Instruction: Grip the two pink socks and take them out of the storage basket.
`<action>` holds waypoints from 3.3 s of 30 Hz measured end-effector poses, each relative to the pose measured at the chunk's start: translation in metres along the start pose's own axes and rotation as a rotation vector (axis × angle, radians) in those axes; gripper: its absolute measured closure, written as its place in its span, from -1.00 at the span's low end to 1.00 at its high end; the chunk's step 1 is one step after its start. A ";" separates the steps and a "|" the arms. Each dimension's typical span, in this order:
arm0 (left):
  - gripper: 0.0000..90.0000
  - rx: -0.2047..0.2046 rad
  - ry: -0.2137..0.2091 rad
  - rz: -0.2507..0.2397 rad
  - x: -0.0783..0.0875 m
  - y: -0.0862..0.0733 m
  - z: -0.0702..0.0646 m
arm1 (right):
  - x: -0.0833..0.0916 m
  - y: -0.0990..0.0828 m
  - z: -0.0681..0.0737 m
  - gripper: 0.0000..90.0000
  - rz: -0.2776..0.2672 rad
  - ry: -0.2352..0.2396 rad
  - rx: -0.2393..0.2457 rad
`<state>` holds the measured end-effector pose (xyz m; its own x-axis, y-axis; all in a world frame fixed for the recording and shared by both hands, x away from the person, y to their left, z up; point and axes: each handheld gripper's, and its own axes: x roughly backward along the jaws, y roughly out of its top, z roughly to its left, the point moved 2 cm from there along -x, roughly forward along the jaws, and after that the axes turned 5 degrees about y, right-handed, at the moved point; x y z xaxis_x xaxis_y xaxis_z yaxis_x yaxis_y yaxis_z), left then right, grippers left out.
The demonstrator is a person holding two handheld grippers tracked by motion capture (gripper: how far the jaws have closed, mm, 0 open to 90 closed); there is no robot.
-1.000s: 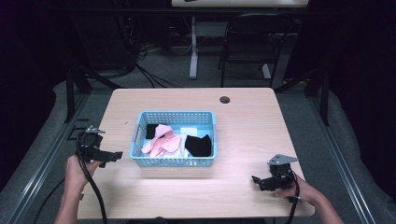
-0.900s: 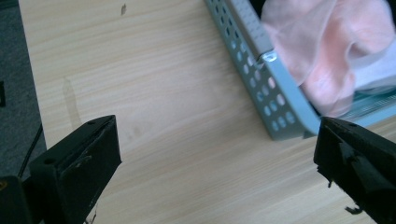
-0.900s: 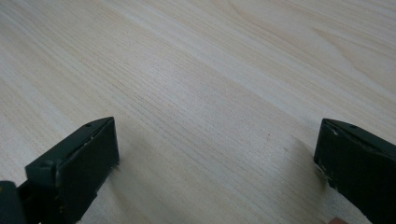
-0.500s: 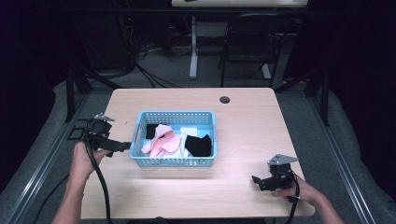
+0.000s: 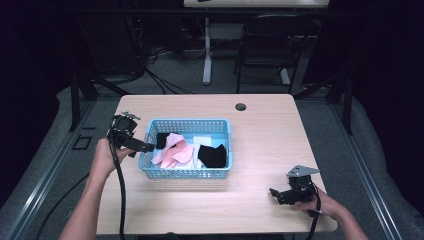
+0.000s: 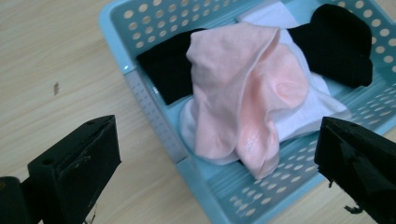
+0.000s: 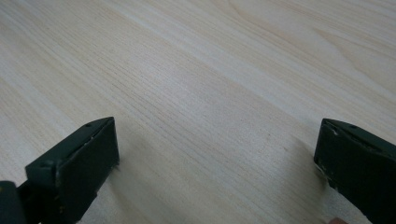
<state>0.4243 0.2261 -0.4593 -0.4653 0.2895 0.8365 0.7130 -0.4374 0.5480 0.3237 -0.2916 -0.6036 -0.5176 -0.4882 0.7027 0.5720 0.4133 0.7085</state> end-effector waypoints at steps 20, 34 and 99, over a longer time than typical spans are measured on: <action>-0.84 -0.060 -0.036 0.108 -0.062 0.037 -0.029 | 0.000 0.000 0.000 -1.00 0.001 0.001 0.001; -0.10 -0.011 0.024 0.159 -0.096 0.034 -0.026 | 0.000 0.000 0.000 -1.00 0.003 0.001 0.003; 0.86 -0.065 0.072 -0.026 0.040 0.061 -0.014 | 0.000 0.000 -0.001 -1.00 0.005 0.000 0.006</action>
<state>0.4416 0.1997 -0.3925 -0.5213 0.2410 0.8186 0.6658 -0.4852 0.5668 0.3237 -0.2924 -0.6034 -0.5146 -0.4858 0.7065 0.5707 0.4209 0.7051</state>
